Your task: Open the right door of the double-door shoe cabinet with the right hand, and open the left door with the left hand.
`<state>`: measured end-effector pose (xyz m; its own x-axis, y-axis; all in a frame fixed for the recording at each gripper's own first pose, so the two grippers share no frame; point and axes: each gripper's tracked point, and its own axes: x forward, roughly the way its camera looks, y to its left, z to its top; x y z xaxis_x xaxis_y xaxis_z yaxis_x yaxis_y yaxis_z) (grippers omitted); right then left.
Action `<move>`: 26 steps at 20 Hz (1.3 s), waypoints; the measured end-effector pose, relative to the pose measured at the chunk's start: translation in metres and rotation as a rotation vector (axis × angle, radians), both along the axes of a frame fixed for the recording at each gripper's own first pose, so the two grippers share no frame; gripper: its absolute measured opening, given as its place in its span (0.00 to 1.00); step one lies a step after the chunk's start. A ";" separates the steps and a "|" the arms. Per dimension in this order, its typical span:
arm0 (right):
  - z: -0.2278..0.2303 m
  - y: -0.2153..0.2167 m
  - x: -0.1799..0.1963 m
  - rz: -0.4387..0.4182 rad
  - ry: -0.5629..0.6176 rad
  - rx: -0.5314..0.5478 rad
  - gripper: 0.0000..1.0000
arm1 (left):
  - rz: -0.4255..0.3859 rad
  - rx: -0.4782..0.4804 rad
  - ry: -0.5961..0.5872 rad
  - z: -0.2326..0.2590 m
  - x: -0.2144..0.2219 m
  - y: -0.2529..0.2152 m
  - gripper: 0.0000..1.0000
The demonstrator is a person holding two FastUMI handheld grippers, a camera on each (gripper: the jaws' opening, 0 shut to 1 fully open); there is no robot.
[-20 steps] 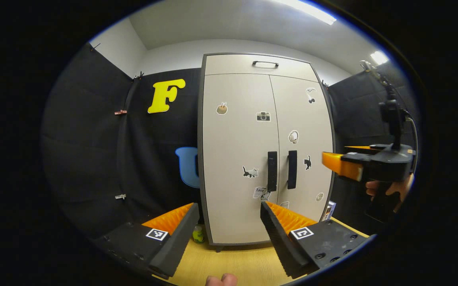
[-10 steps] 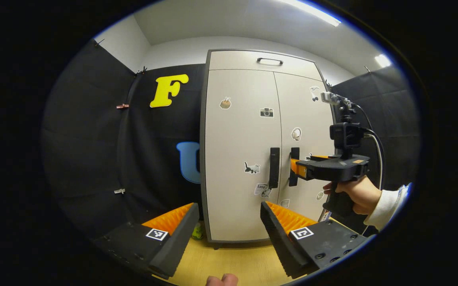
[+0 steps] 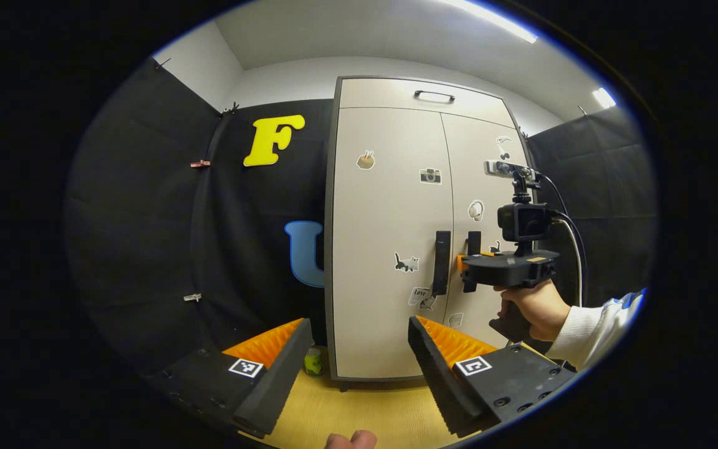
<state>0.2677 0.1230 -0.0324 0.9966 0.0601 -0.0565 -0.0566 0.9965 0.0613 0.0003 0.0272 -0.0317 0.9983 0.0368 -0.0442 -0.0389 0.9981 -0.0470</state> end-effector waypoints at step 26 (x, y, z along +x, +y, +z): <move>0.012 -0.032 -0.054 0.150 -0.019 0.072 0.11 | -0.011 0.011 -0.024 0.017 -0.031 -0.049 0.96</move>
